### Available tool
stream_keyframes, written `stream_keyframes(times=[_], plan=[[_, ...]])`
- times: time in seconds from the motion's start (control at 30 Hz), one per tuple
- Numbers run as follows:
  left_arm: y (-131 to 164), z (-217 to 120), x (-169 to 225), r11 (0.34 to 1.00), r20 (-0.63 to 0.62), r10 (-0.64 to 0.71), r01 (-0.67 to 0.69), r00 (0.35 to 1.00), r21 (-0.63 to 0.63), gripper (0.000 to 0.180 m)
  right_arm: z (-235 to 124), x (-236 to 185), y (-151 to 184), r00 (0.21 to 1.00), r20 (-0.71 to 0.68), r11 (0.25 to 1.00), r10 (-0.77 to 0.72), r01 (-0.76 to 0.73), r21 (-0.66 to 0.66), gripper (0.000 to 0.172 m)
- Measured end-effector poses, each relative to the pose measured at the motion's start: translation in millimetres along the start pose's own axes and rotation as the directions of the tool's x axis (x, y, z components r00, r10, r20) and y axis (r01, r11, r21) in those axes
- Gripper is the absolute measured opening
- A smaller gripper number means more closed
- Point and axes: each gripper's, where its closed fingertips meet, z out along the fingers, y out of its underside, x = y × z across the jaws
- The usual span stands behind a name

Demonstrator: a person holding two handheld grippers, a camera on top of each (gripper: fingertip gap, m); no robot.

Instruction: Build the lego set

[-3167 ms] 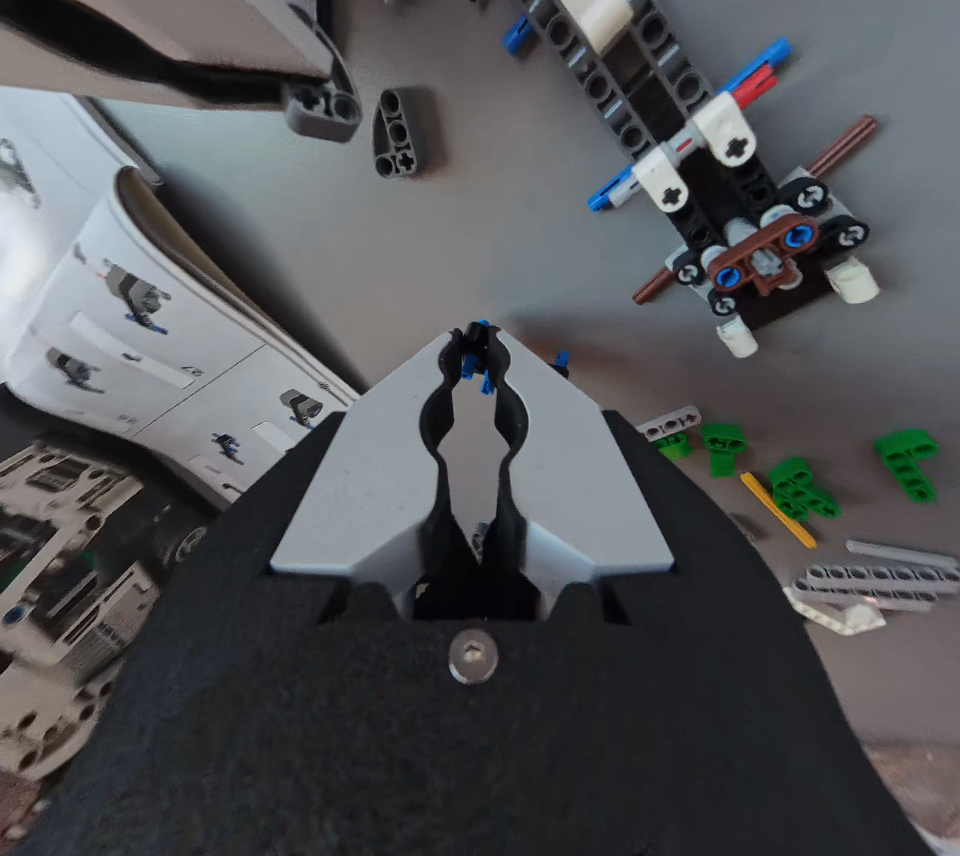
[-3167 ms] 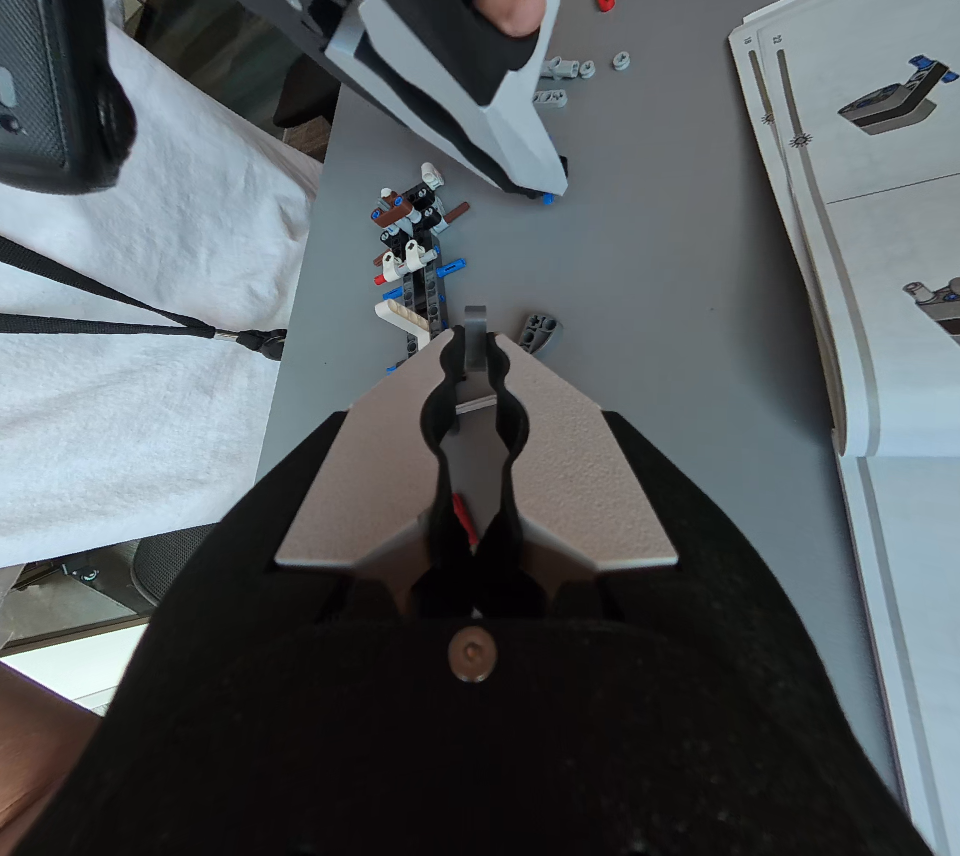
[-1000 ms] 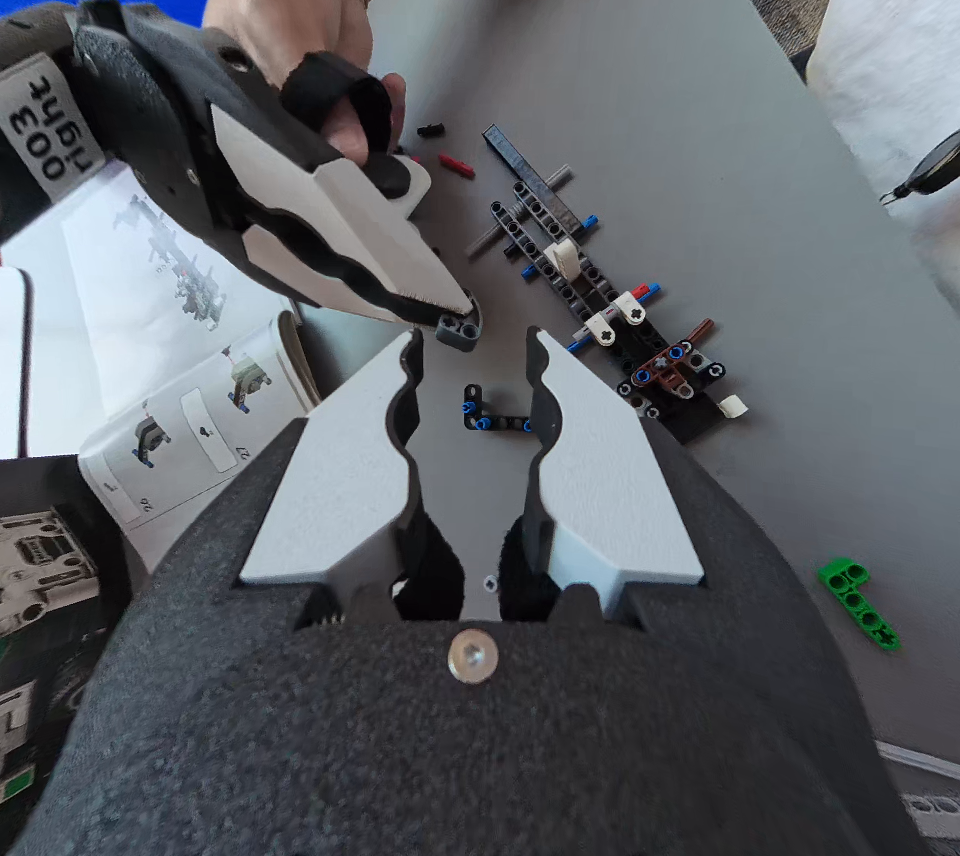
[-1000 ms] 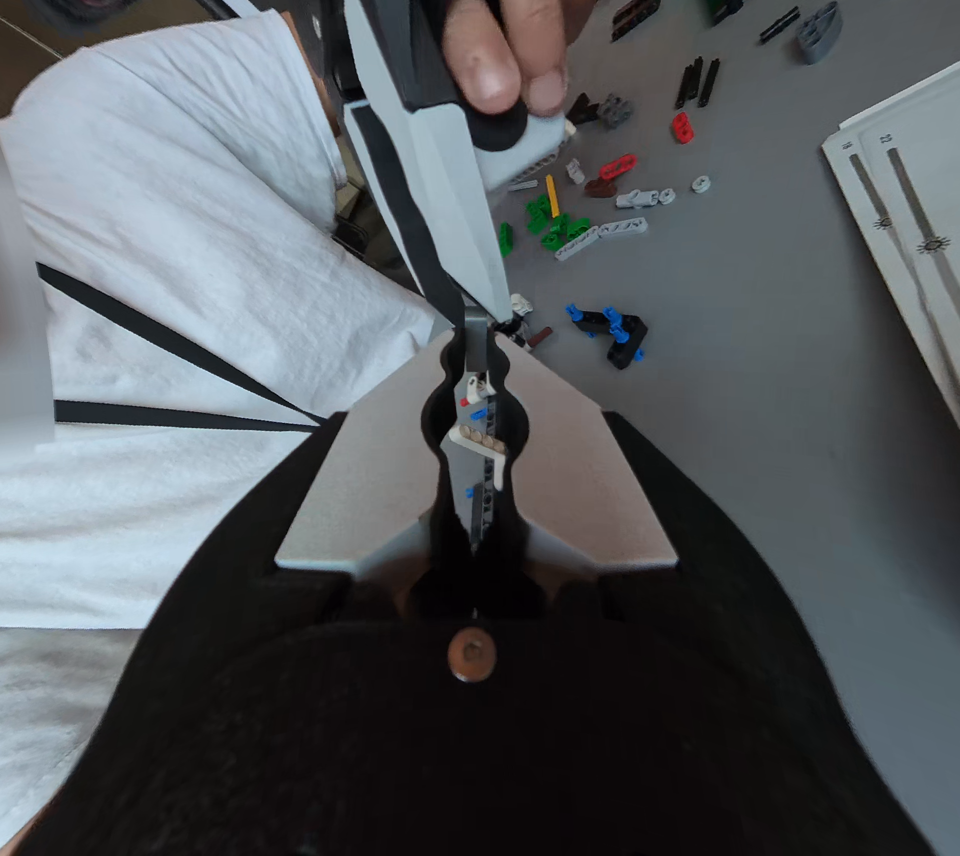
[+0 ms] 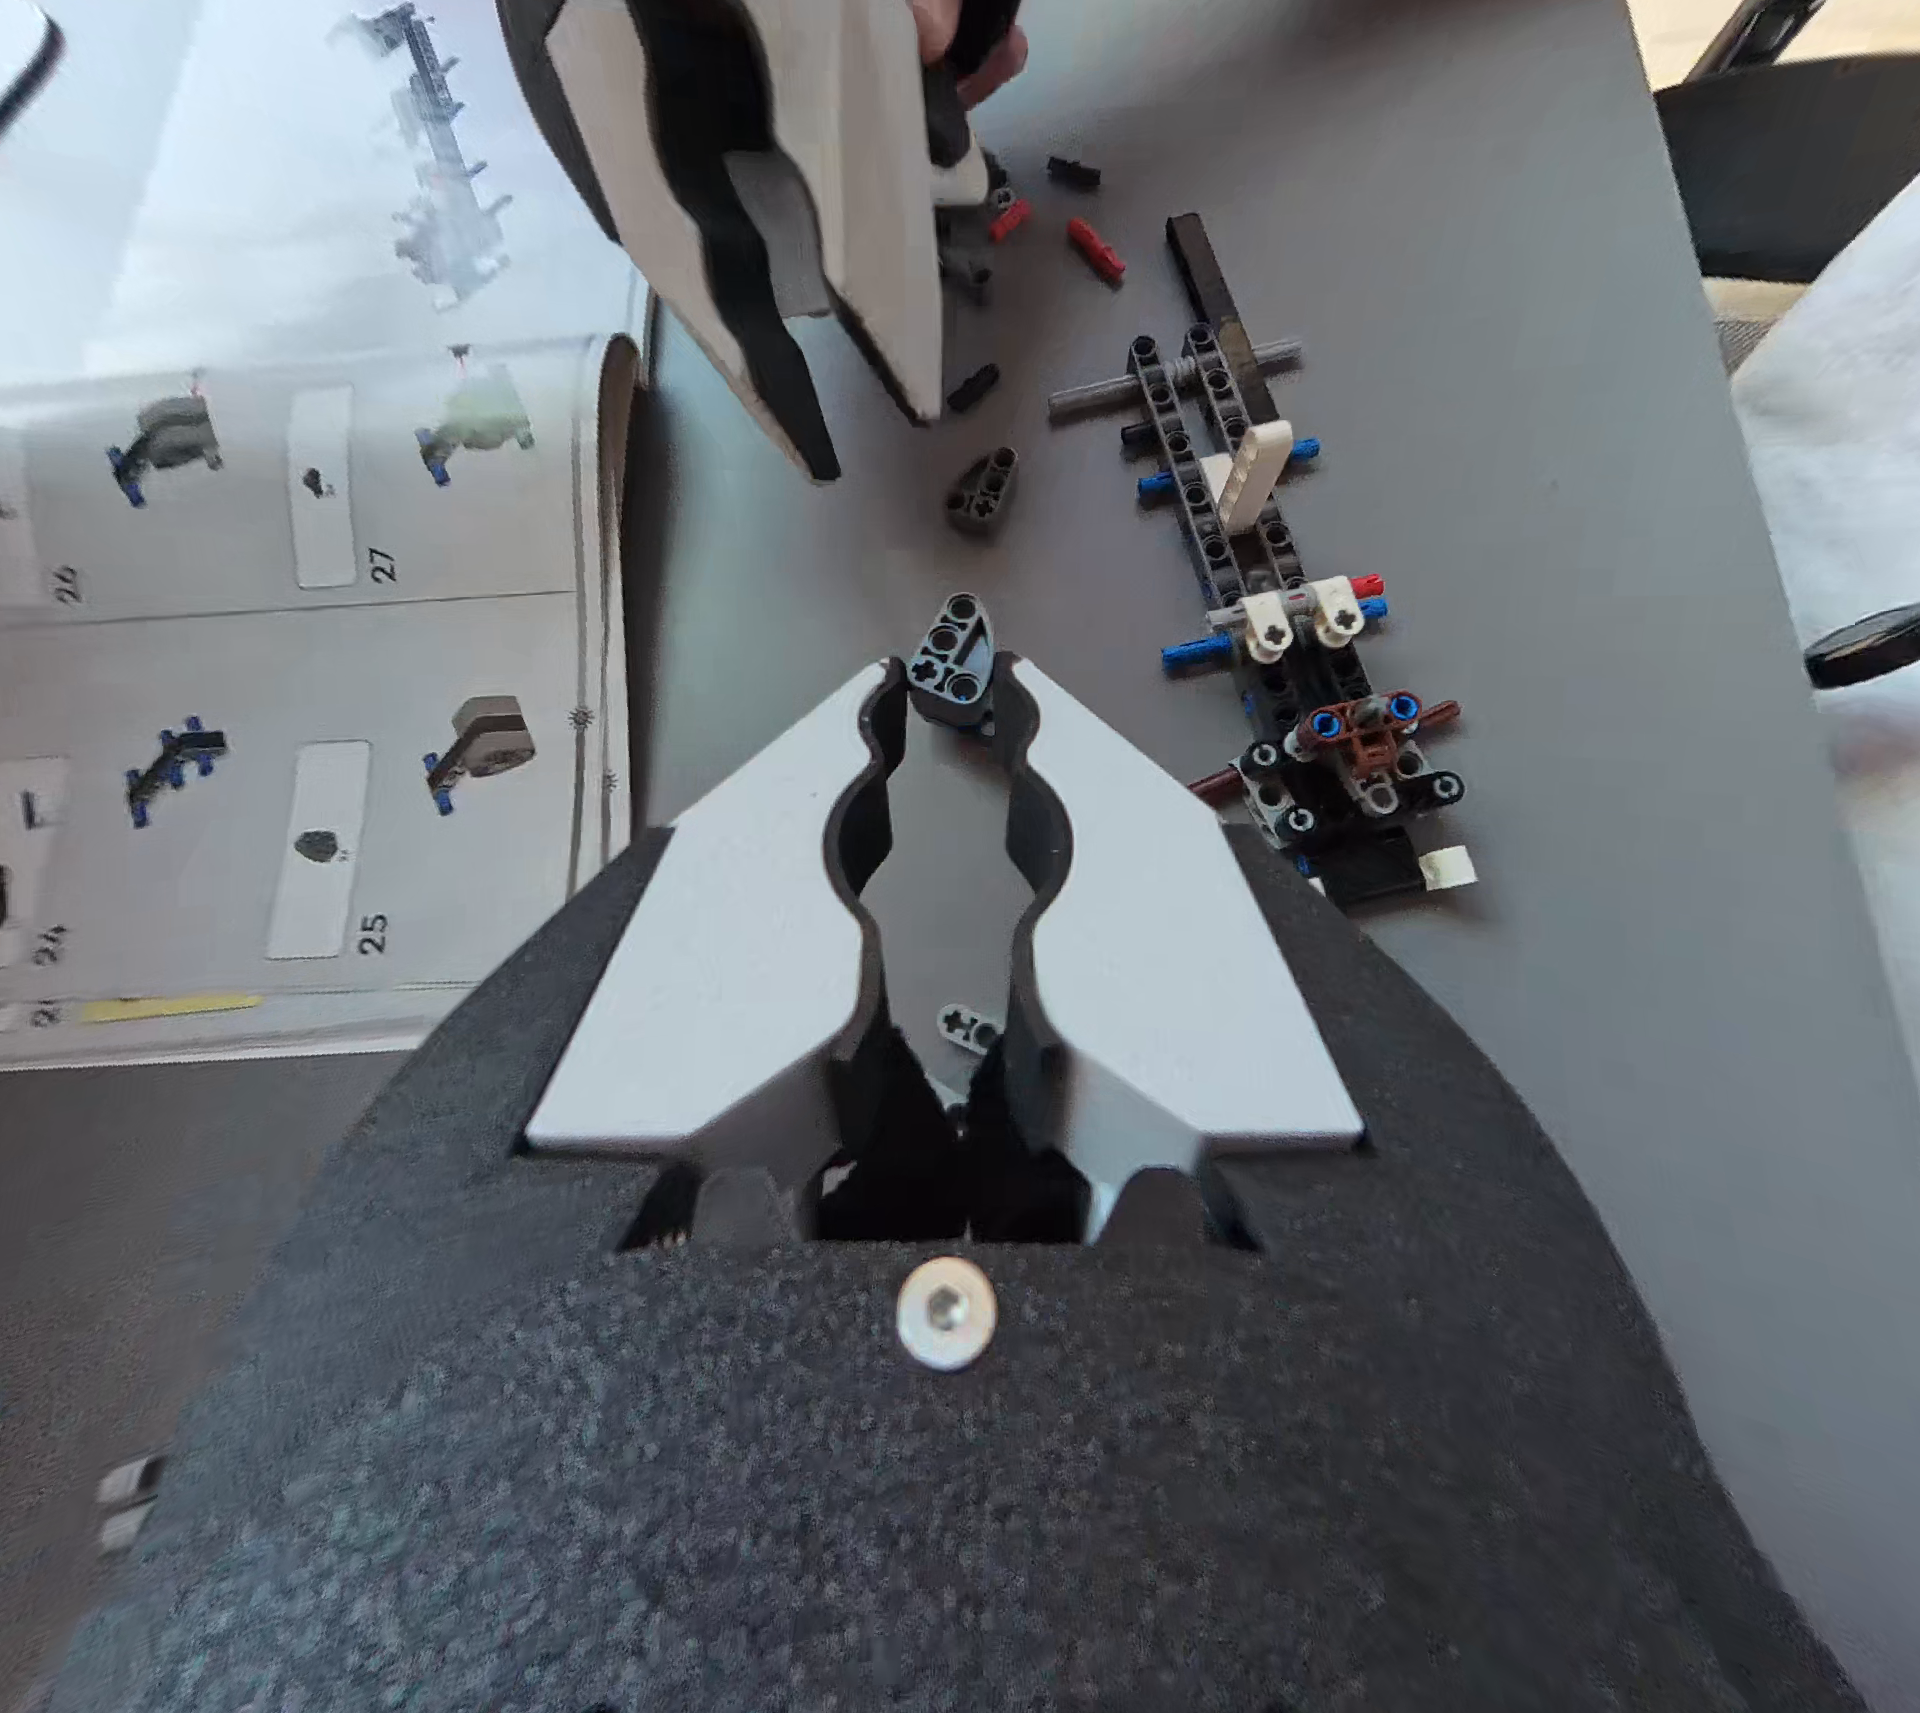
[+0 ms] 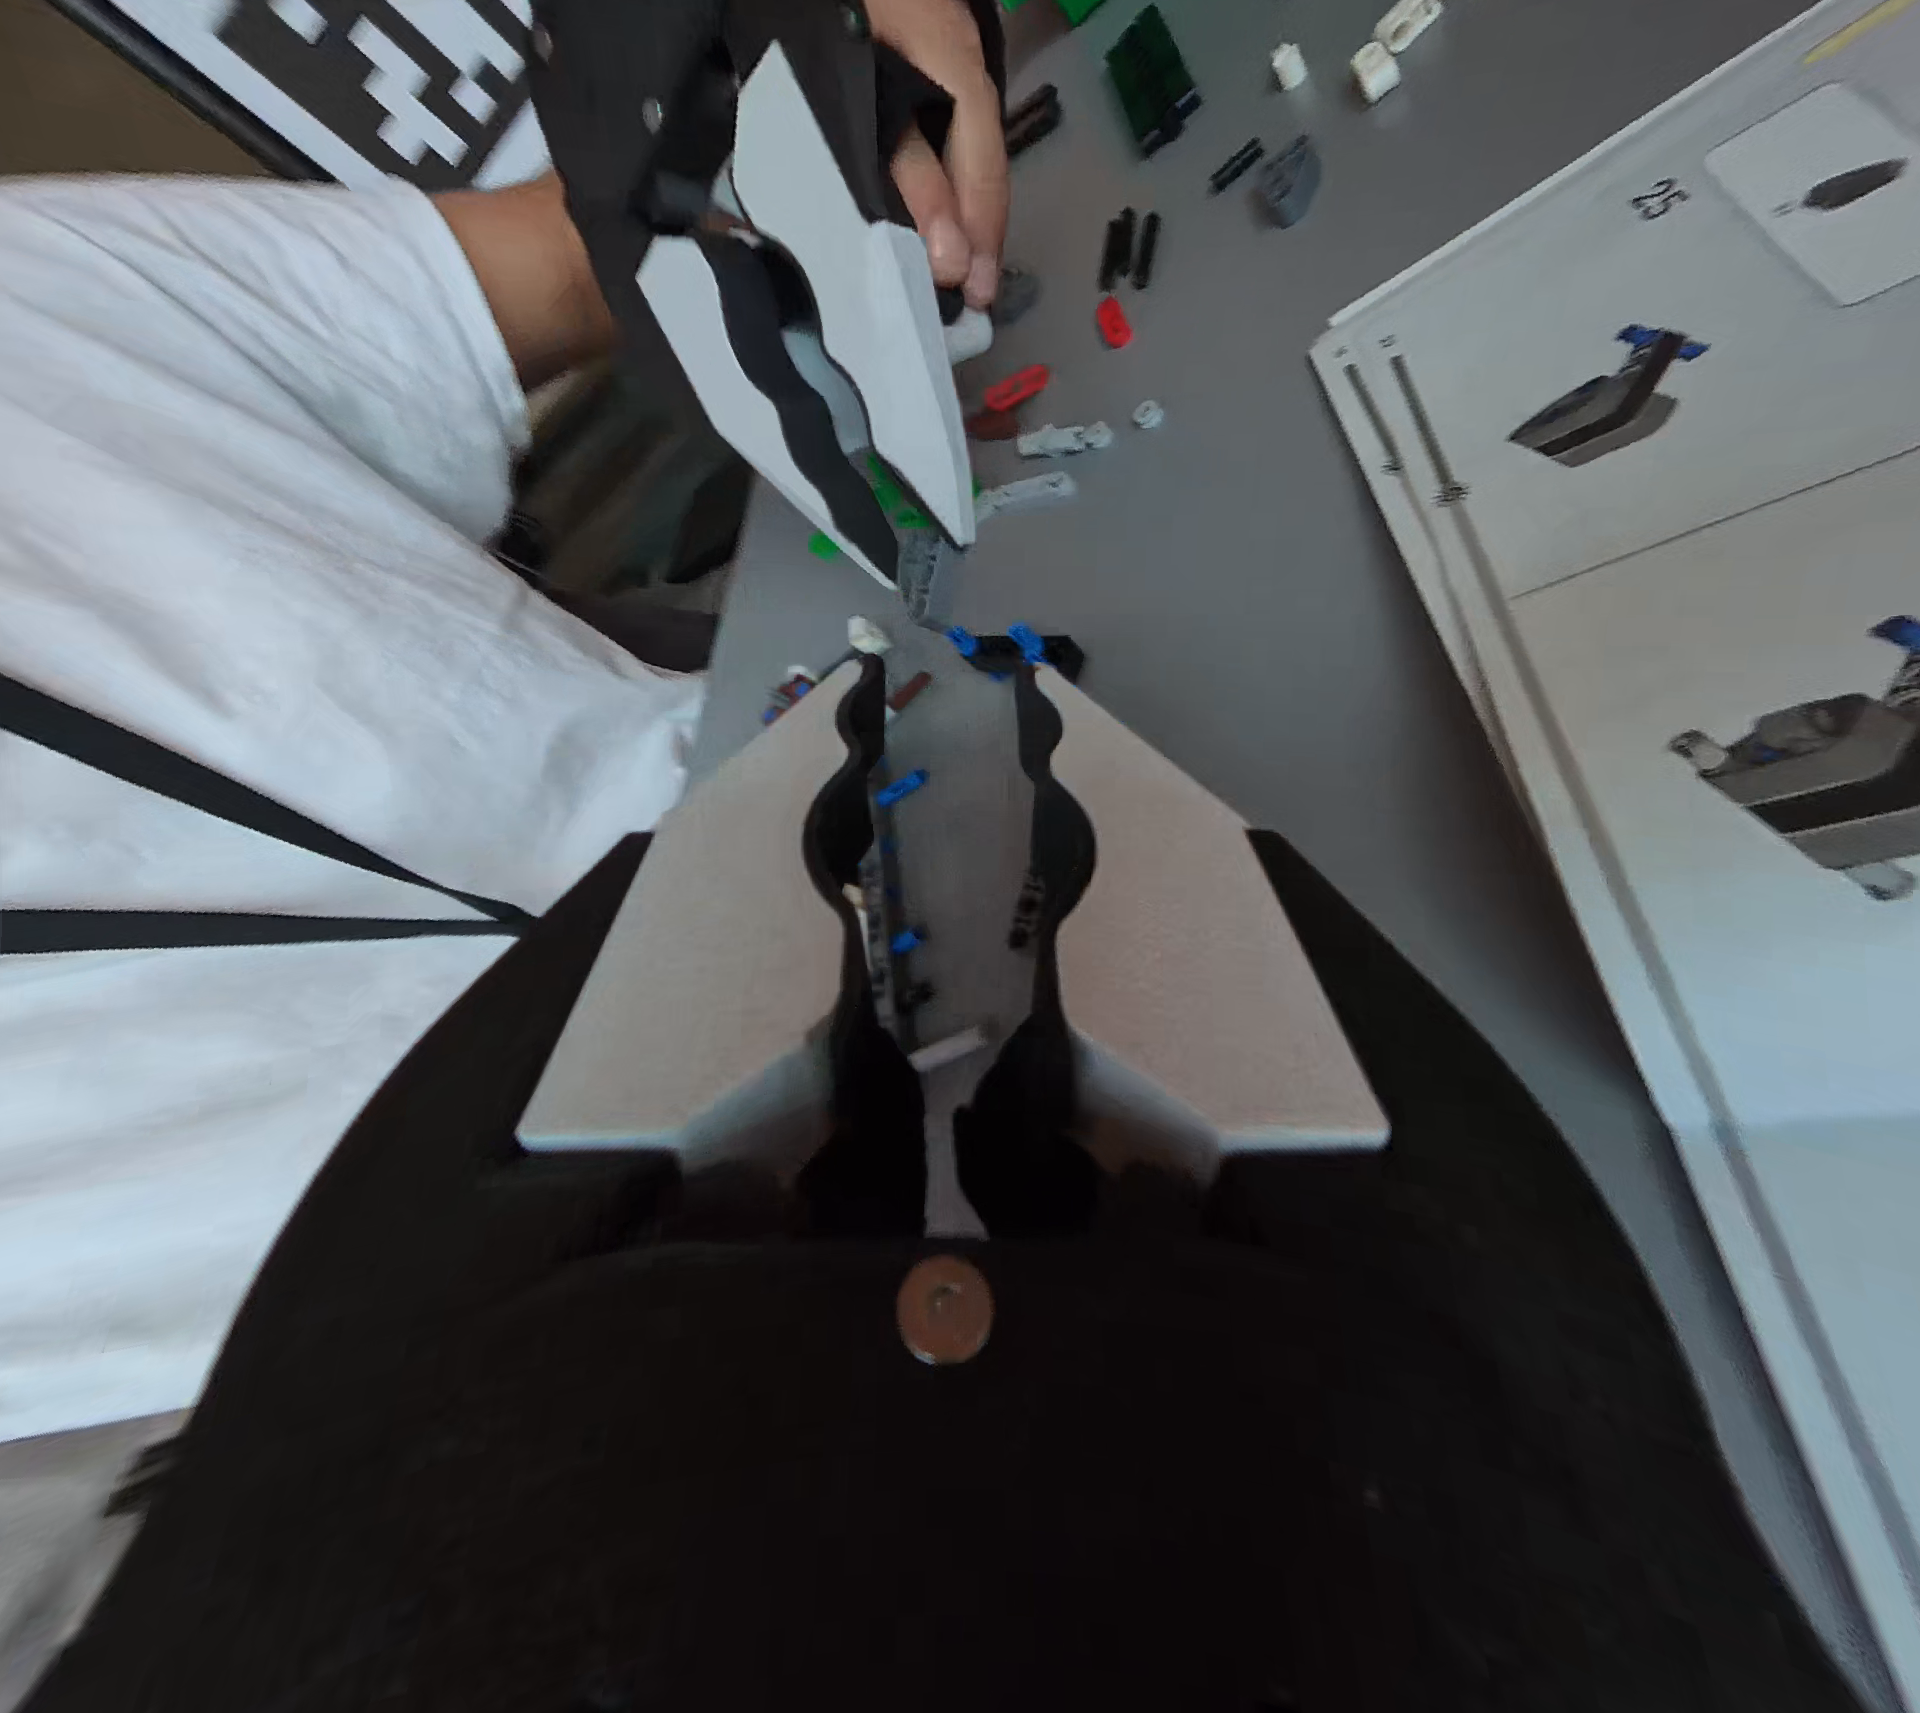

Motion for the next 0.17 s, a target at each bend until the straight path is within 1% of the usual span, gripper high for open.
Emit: stream_keyframes(times=[0.03,0.1,0.17], plan=[[2,1,-1,0.999,-0.014,-0.035,0.035,0.999,0.006,0.015,1,4,4,0.996,-0.051,0.996,-0.079,0.078,-0.030,0.024],[3,3,-2,0.997,-0.030,-0.081,0.082,0.996,0.012,0.015,7,6,15,0.963,-0.110,0.966,-0.246,0.234,-0.108,0.024],[2,4,-4,0.994,-0.037,-0.108,0.109,0.993,0.023,0.015,13,9,21,0.926,-0.157,0.932,-0.344,0.317,-0.174,0.024]])
